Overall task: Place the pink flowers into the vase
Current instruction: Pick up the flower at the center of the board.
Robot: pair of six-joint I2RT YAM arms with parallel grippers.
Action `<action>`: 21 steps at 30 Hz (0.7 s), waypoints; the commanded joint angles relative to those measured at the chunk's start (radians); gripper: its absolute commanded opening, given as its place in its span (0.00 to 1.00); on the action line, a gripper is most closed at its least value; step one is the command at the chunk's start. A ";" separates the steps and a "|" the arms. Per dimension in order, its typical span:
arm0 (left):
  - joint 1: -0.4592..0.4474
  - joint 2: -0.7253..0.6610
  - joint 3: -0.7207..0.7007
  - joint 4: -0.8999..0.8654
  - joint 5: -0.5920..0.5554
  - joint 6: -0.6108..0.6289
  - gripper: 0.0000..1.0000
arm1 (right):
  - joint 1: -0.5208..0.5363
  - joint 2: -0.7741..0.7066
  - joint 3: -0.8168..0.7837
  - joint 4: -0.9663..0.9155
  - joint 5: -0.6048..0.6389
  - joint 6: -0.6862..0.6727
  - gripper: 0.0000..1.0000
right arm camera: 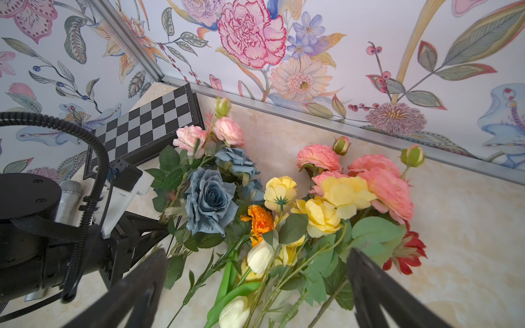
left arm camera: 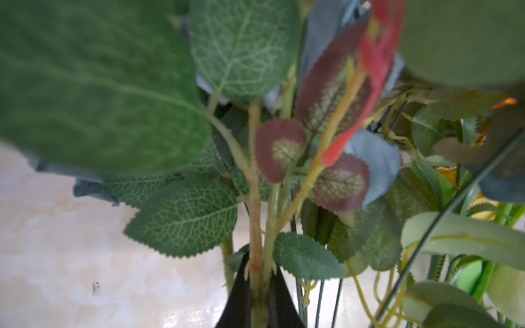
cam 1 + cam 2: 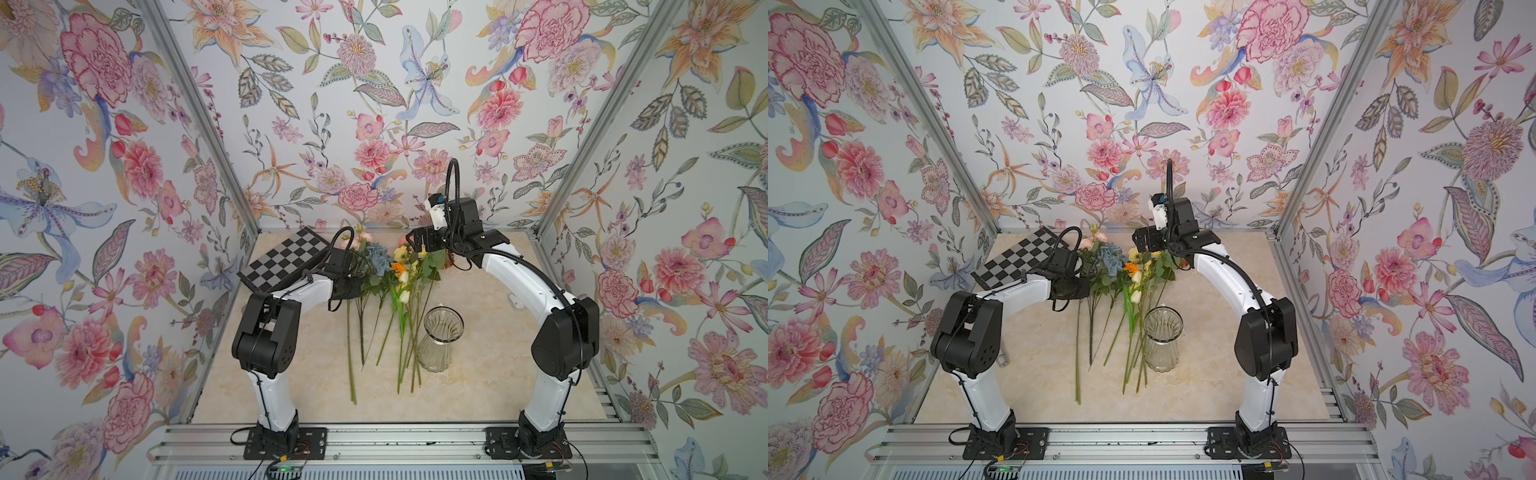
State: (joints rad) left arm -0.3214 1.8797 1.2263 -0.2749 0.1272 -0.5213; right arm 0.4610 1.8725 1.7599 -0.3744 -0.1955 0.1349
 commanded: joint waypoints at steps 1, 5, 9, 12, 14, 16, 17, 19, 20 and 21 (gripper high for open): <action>-0.008 -0.001 0.017 -0.021 0.015 -0.019 0.00 | 0.004 0.004 0.019 -0.009 -0.016 -0.027 1.00; -0.010 -0.060 0.053 -0.049 0.029 -0.043 0.00 | 0.003 0.002 0.018 -0.009 -0.013 -0.032 1.00; -0.010 -0.143 0.075 -0.050 0.025 -0.074 0.00 | 0.001 0.002 0.019 -0.009 -0.014 -0.034 1.00; -0.010 -0.188 0.102 -0.054 0.019 -0.088 0.00 | 0.001 0.004 0.025 -0.009 -0.021 -0.035 1.00; -0.009 -0.203 0.134 -0.068 0.018 -0.087 0.00 | -0.001 0.005 0.029 -0.009 -0.025 -0.037 1.00; -0.010 -0.216 0.173 -0.080 0.017 -0.081 0.00 | -0.001 0.008 0.035 -0.009 -0.031 -0.038 1.00; -0.009 -0.220 0.189 -0.081 0.015 -0.077 0.00 | 0.000 0.010 0.039 -0.009 -0.037 -0.037 1.00; -0.010 -0.232 0.225 -0.073 0.009 -0.068 0.00 | 0.001 0.011 0.045 -0.008 -0.054 -0.037 1.00; -0.009 -0.235 0.238 -0.061 0.008 -0.064 0.00 | 0.002 0.011 0.046 -0.008 -0.064 -0.037 1.00; -0.008 -0.237 0.254 -0.047 0.005 -0.057 0.00 | 0.002 0.011 0.048 -0.008 -0.078 -0.038 1.00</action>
State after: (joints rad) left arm -0.3214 1.6695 1.4338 -0.3218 0.1490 -0.5842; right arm 0.4606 1.8725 1.7695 -0.3748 -0.2276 0.1188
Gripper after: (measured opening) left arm 0.090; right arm 0.996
